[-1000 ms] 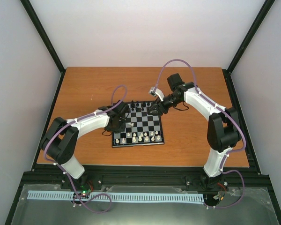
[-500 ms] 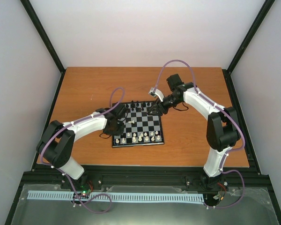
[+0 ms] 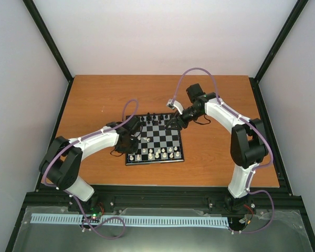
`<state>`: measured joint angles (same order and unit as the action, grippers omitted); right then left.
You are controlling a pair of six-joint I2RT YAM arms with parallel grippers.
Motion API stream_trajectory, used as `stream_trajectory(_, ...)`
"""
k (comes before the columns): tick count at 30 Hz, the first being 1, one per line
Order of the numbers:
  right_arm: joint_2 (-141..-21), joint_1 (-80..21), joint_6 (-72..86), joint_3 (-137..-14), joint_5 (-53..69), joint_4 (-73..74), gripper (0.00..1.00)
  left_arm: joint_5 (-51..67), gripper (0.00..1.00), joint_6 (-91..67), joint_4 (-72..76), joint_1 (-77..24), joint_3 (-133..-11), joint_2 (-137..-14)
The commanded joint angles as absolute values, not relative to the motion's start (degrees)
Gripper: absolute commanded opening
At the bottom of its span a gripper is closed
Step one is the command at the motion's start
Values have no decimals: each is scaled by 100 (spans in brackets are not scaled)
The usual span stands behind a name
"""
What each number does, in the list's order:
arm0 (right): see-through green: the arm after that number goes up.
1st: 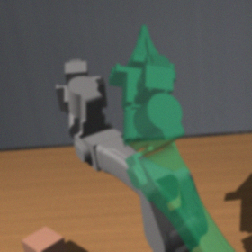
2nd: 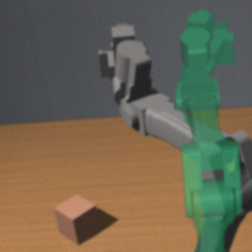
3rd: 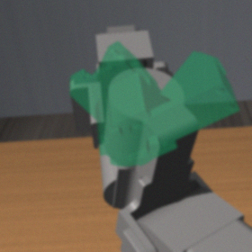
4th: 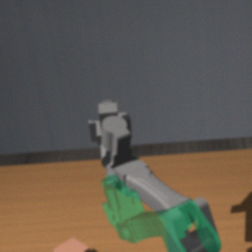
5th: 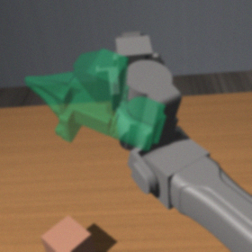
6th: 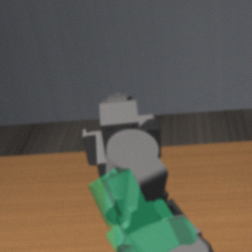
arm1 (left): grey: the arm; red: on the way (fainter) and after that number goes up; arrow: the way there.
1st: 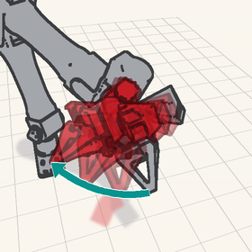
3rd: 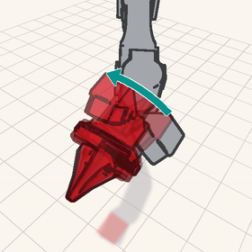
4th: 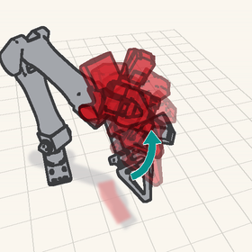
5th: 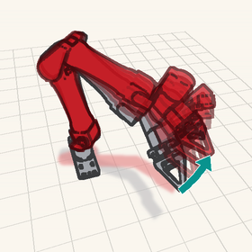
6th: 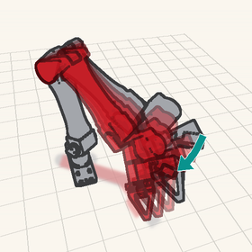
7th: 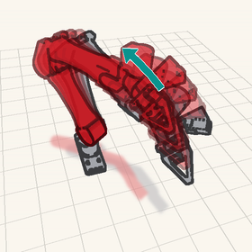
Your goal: Set up the chess pieces on the board
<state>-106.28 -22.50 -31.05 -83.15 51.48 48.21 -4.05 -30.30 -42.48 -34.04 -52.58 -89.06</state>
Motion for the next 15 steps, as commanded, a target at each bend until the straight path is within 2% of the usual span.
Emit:
stream_trajectory(1,-10715,-2254,-3179,-8355,5232,4852,43,-305,15,-3125,-4384,-3445,-5215,-8804)
stream_trajectory(3,-10727,-2259,-3180,-8362,5227,4852,43,-360,22,-3117,-4380,-3445,-5226,-8853)
stream_trajectory(9,-10778,-2267,-3213,-8358,5184,4860,43,-517,30,-3104,-4392,-3445,-5330,-8794)
stream_trajectory(15,-10992,-2707,-3135,-8622,4586,4841,43,-1260,41,-2906,-4886,-3432,-6036,-8147)
